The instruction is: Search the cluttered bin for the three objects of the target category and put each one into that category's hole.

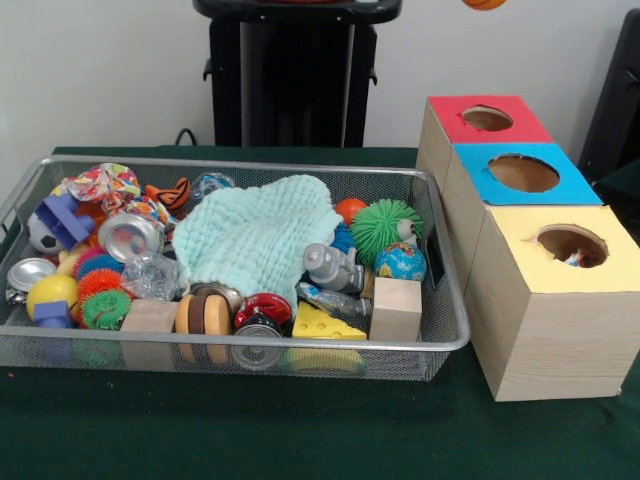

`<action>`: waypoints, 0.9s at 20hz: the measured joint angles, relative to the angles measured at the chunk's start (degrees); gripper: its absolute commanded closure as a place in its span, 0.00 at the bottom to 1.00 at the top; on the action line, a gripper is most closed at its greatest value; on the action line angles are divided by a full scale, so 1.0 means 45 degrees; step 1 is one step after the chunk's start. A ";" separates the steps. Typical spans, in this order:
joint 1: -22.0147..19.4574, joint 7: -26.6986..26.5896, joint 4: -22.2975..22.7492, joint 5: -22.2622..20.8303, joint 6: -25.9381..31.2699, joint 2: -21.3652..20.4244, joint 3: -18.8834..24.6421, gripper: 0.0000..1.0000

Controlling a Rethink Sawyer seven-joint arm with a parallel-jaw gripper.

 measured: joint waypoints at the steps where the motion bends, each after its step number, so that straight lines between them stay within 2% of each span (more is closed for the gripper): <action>1: 0.0000 0.0000 -0.0002 -0.0003 0.0000 0.0000 0.0000 1.00; 10: -0.0001 0.0000 -0.0007 0.0013 -0.0066 0.0000 0.0002 1.00; 18: -0.0083 0.0000 0.0274 0.0254 -0.1471 0.0367 0.0051 1.00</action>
